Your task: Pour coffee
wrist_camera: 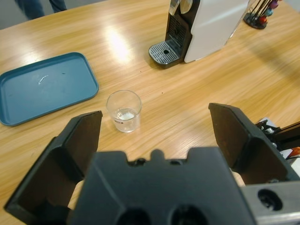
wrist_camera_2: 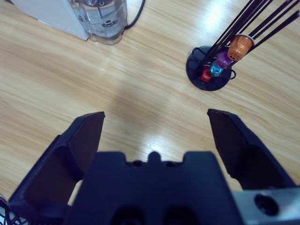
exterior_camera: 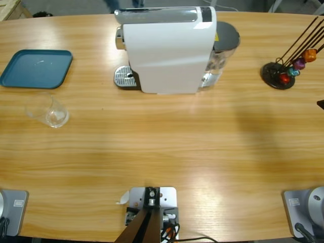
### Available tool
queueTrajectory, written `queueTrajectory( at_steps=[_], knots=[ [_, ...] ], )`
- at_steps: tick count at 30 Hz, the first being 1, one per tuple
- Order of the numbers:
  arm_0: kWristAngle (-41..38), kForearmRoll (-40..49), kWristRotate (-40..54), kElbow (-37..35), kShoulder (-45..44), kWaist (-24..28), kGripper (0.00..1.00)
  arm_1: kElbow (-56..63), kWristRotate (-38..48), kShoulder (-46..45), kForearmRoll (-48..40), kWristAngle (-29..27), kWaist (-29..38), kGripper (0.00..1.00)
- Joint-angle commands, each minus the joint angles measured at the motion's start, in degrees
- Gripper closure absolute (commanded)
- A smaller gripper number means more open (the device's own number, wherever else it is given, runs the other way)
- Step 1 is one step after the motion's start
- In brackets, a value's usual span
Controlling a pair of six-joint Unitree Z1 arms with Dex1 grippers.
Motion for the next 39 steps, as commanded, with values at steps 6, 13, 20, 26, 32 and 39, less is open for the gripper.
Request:
queueTrajectory(
  at_steps=[6, 13, 20, 26, 32, 39],
  knots=[
    [-3.56, -0.56, 1.49, 2.84, 5.87, -0.49, 0.009, 1.60, -0.20, 0.92, -0.60, 0.26, 0.48, 0.000],
    [-3.95, -0.53, 1.49, 2.61, 7.13, -0.49, 0.009, -0.33, 0.71, 3.49, -1.20, -2.01, 0.27, 0.027],
    [-5.58, -0.44, 1.51, 2.28, 8.84, -0.49, 0.009, 0.97, 8.04, 9.08, -8.68, -7.33, -8.61, 0.023],
    [-5.53, -0.42, 1.44, 1.94, 9.33, -0.49, 0.009, 3.53, 11.40, 9.17, -12.41, -7.35, -10.89, 0.023],
    [-5.55, -0.23, -2.99, -9.55, 21.57, -0.49, 0.004, 2.97, 10.29, 6.22, -8.74, -5.82, -8.06, 0.023],
    [-6.62, -10.69, -8.76, -22.19, 40.74, 0.39, 0.020, -0.44, 0.50, 6.69, 2.46, -0.18, 0.64, 0.000]
  ],
)
